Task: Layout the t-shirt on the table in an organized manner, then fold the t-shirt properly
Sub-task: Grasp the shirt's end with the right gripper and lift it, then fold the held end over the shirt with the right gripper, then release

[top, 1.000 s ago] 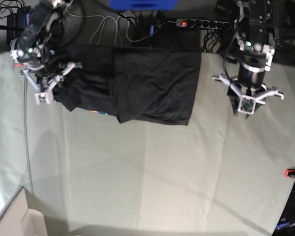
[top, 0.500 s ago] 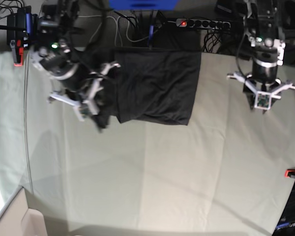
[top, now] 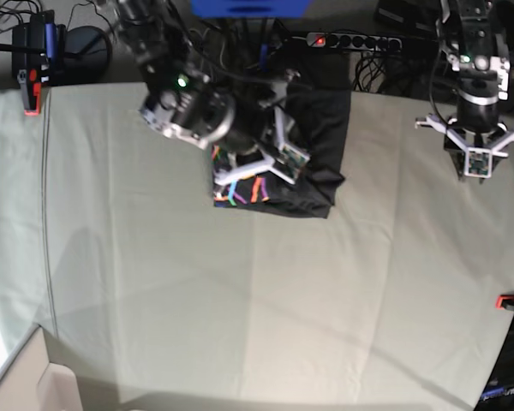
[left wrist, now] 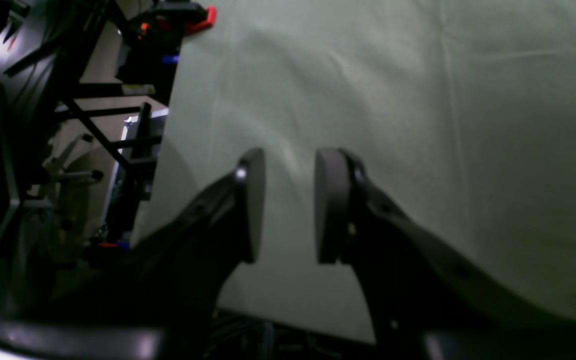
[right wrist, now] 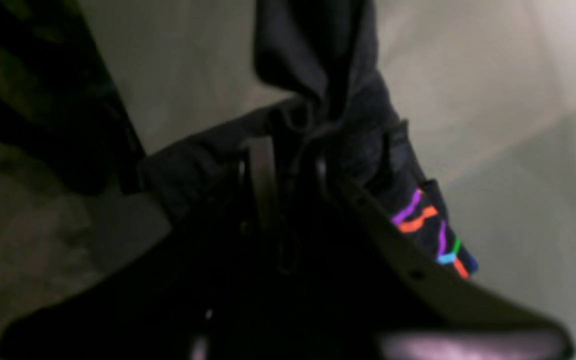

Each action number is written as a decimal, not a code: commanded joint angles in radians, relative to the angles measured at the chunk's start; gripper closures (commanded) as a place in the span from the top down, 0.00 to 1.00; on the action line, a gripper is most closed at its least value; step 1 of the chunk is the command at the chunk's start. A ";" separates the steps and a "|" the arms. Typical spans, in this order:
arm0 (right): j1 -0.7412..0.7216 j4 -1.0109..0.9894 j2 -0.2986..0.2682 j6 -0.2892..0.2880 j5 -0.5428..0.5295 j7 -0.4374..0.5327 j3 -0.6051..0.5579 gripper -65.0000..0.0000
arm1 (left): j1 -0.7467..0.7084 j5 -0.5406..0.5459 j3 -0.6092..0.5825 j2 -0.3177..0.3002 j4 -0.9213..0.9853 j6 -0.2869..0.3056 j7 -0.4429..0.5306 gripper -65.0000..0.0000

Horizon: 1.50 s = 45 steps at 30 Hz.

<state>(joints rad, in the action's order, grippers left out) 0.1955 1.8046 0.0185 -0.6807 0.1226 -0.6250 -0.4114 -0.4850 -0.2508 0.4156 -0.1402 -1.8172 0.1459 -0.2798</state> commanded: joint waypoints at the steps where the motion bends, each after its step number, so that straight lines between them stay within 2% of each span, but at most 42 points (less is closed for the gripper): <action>1: -0.018 -0.001 0.008 -0.017 -0.016 0.024 -0.002 0.00 | -0.016 0.005 0.019 -0.011 -0.025 -0.012 0.027 0.26; 9: -0.078 -0.029 0.008 -0.017 -0.016 0.023 -0.004 0.01 | -0.022 0.005 0.044 -0.011 -0.023 -0.012 0.029 0.26; 19: -0.078 -0.055 0.011 -0.017 -0.018 0.023 0.001 0.01 | 0.002 0.008 0.039 -0.003 -0.020 -0.012 0.029 0.26; 25: -0.078 -0.058 0.042 -0.017 -0.013 0.015 0.001 0.01 | 0.004 0.005 0.039 0.017 -0.019 -0.012 0.029 0.26; 35: -0.078 -0.062 0.039 -0.017 -0.011 0.014 -0.004 0.02 | 0.004 0.006 0.039 0.018 -0.020 -0.012 0.029 0.26; 38: -0.078 -0.062 0.038 -0.017 -0.010 0.014 -0.001 0.16 | 0.004 0.006 0.039 0.018 -0.022 -0.012 0.029 0.26; 42: -0.061 -0.055 0.041 -0.017 -0.010 0.012 0.029 0.46 | 0.004 0.006 0.039 0.018 -0.023 -0.012 0.029 0.26; 43: -0.052 -0.053 0.045 -0.017 -0.011 0.014 0.052 0.50 | 0.004 0.006 0.039 0.018 -0.023 -0.012 0.029 0.26; 45: -0.046 -0.032 0.061 -0.017 -0.018 0.014 0.101 0.51 | 0.004 0.008 0.039 0.018 -0.023 -0.012 0.029 0.26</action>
<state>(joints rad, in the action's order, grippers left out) 0.1650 1.7451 0.0643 -0.6811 0.1257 -0.6453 -0.3050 -0.4793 -0.2432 0.4500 -0.1158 -1.8198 0.1463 -0.2729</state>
